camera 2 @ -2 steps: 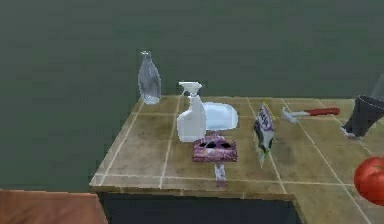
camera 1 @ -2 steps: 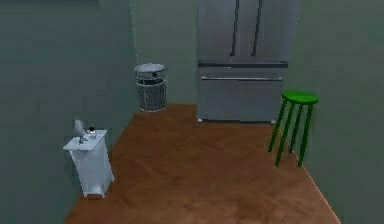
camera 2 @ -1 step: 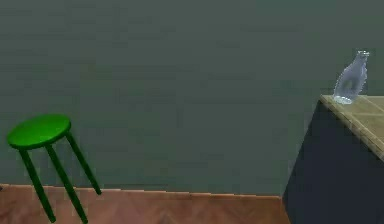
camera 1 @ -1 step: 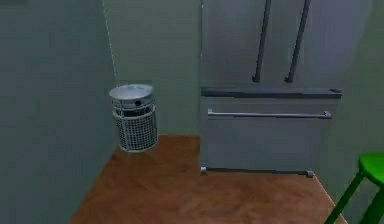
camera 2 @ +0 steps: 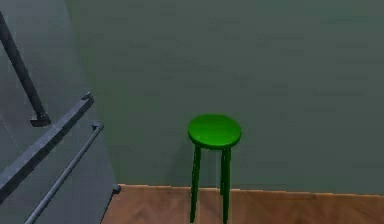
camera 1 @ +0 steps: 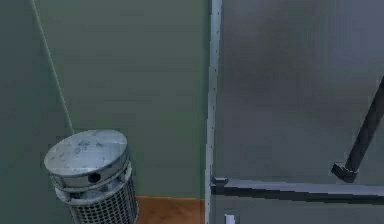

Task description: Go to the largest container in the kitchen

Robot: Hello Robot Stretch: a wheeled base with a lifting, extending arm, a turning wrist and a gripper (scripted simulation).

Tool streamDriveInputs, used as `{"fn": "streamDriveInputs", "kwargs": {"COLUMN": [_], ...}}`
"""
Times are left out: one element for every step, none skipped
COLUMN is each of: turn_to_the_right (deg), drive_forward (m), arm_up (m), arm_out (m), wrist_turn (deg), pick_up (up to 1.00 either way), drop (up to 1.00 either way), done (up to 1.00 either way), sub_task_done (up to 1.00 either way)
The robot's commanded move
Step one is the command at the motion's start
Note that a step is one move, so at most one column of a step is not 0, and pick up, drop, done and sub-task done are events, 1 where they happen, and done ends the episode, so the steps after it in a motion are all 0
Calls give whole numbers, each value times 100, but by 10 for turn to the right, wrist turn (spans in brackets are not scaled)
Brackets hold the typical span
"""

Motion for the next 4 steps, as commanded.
{"fn": "streamDriveInputs", "kwargs": {"turn_to_the_right": [-90,0,-240,0], "drive_forward": [0,20,0,0], "arm_up": [0,0,0,0], "arm_out": [0,0,0,0], "wrist_turn": [0,0,0,0], "pick_up": [0,0,0,0], "drop": [0,0,0,0], "done": [0,0,0,100], "sub_task_done": [0,0,0,0]}}
